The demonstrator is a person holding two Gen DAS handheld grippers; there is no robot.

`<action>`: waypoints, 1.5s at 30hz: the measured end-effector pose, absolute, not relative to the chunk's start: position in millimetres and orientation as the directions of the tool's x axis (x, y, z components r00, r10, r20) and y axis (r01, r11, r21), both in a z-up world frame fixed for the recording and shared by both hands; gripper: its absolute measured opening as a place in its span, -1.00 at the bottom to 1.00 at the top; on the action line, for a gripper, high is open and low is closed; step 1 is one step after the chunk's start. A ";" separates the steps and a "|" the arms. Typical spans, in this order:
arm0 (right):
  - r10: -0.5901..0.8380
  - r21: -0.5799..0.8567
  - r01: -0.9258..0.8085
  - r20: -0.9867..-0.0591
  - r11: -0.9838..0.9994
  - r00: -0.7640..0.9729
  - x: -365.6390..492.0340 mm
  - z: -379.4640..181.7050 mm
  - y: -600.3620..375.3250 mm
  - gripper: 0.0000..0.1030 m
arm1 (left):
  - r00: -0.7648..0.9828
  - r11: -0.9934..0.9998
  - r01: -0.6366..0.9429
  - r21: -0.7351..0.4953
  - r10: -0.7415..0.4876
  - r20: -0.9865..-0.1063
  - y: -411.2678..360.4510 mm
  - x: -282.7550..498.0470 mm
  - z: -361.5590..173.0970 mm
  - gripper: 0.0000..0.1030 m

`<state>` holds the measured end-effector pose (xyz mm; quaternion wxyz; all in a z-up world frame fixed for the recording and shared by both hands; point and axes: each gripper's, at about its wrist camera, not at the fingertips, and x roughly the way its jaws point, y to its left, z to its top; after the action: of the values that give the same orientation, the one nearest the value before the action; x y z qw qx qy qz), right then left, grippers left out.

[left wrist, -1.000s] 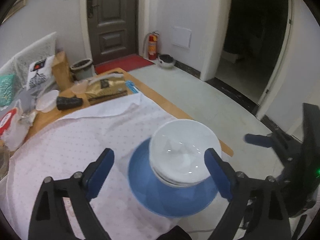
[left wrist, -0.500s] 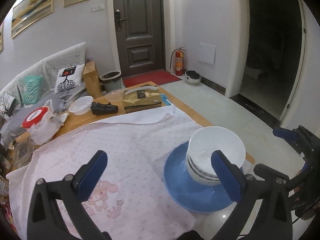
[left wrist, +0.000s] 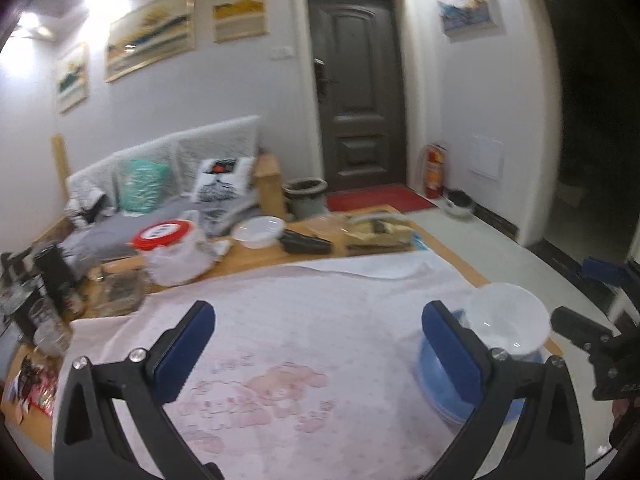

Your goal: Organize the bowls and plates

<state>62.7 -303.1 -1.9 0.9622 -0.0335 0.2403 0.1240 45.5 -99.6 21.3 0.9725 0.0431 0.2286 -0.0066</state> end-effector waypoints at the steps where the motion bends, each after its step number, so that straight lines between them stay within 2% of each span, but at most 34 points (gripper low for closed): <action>1: 0.230 -0.002 -0.260 -0.458 0.966 0.859 62.4 0.1 -300.4 0.92 | 0.902 0.997 0.009 0.078 0.025 -0.432 -94.1 42.3 21.1 0.99; 6: 0.257 -0.009 -0.284 -0.395 0.959 0.882 62.7 8.1 -285.1 0.92 | 0.917 0.997 -0.064 0.049 0.078 -0.392 -70.0 33.3 19.9 0.99; 14: 0.282 -0.015 -0.309 -0.365 0.951 0.887 70.3 11.8 -268.7 0.92 | 0.921 0.994 -0.108 0.014 0.106 -0.375 -44.7 31.4 16.5 0.99; 45: 0.290 -0.007 -0.313 -0.356 0.950 0.888 80.4 4.2 -258.9 0.92 | 0.924 0.992 -0.128 0.009 0.122 -0.362 -30.0 40.0 10.2 0.99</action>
<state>80.4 -258.9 4.2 0.9712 -0.0321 0.1780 0.1553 40.0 -30.0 10.2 0.9809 -0.0073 0.1838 0.0637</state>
